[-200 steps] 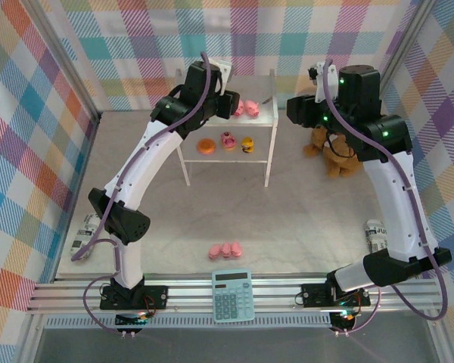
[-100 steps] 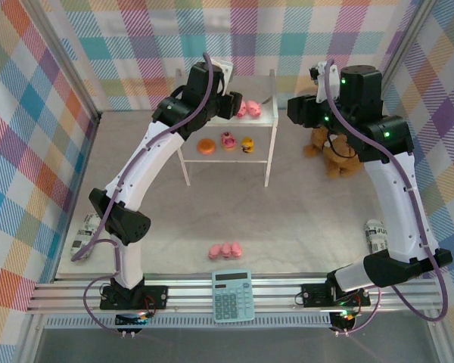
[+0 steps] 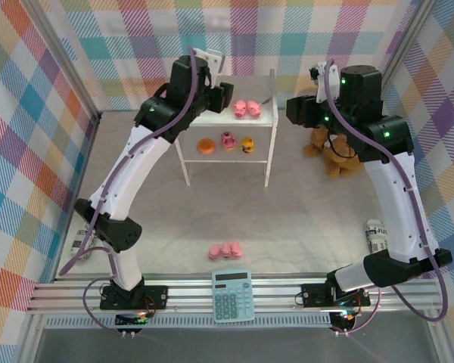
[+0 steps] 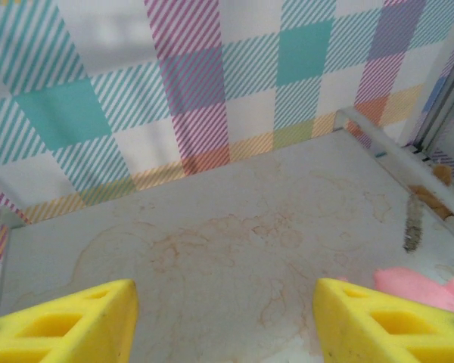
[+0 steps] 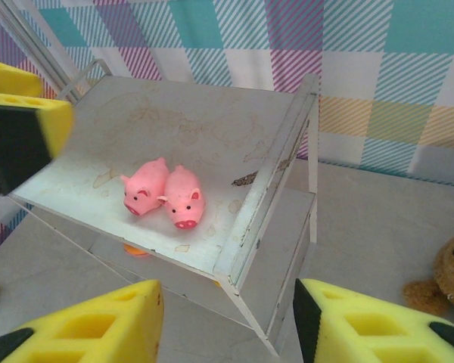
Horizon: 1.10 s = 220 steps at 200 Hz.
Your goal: Place and organize the plastic toys onto the shelf
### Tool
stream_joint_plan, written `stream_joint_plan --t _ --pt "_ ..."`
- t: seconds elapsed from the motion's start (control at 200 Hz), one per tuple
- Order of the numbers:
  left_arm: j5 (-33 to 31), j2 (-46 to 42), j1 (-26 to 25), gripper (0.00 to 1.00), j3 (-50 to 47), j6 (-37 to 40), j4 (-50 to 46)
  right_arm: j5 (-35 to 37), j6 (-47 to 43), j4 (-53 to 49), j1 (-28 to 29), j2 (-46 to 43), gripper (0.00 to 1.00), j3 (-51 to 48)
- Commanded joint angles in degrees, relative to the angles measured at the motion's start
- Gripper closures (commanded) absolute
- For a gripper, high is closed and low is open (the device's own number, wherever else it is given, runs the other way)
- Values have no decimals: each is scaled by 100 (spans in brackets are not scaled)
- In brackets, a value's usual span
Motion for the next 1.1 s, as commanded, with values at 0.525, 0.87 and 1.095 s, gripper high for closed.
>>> stream_joint_plan --t 0.525,0.87,1.095 --pt "-101 -4394 -2500 46 -6992 -3278 -1327 296 903 -264 -1027 -2097 34 -3356" --pt "127 -3946 -3464 46 -8368 -3377 19 -349 1030 -69 -1024 -2586 35 -4149" --pt "312 -3244 -3461 45 -8629 -3079 625 -494 1061 -44 -1028 -2821 36 -4204"
